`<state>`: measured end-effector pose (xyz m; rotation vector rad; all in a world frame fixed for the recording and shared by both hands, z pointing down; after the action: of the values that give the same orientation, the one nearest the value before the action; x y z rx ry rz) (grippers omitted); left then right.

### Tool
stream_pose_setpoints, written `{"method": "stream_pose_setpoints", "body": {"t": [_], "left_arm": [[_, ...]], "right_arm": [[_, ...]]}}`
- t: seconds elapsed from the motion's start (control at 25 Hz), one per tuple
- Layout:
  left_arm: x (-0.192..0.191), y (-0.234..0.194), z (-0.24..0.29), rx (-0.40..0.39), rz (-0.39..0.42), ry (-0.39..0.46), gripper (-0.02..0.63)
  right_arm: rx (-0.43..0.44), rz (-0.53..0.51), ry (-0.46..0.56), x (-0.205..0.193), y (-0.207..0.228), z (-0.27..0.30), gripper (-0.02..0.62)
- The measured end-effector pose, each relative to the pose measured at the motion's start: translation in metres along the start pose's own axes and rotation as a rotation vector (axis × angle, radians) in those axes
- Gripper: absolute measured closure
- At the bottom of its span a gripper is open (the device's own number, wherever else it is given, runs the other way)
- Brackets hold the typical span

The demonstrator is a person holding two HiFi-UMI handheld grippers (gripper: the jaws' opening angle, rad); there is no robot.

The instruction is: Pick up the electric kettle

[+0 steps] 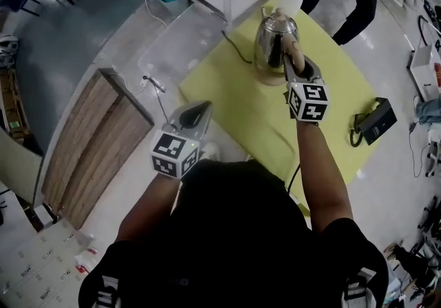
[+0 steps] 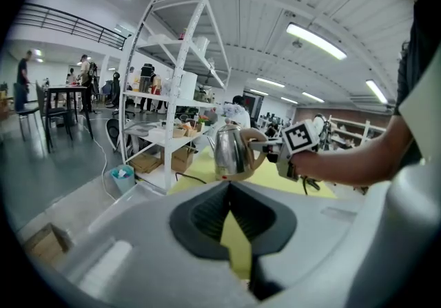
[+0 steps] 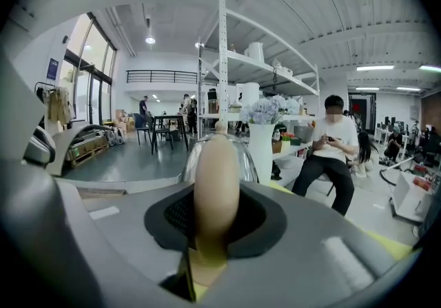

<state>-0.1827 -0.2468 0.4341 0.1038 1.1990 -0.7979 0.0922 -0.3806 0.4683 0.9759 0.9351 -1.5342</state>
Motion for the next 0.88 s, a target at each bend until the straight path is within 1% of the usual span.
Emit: {"method": "stream_pose_setpoints", "body": {"t": [0.04,0.2,0.6,0.88], "left_arm": [[-0.001,-0.001,-0.002,0.007,-0.003,0.002,0.604],[-0.005,-0.003,-0.008,0.029,-0.015,0.011,0.604],[-0.008,-0.002,-0.01,0.039,-0.021,0.008,0.604],[-0.011,0.005,0.011,-0.008,-0.019,-0.065,0.604]], "right_arm": [[0.001,-0.002,0.011,0.005,0.0,0.002,0.523],[0.007,-0.012,0.014,0.012,-0.002,0.012,0.525],[0.007,-0.009,0.031,0.016,-0.001,0.008,0.525],[-0.016,0.034,0.079,0.027,0.017,-0.008,0.529]]}}
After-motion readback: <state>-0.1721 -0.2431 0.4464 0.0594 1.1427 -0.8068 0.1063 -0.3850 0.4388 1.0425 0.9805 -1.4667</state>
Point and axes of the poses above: the fingertips, and each gripper's own axes: z forward along the fingers, y to its right, x out of its top, the point moved 7 cm from there along -z, backward along the fingers, and after that the axes turned 15 degrees about -x, right-handed, at the moved point
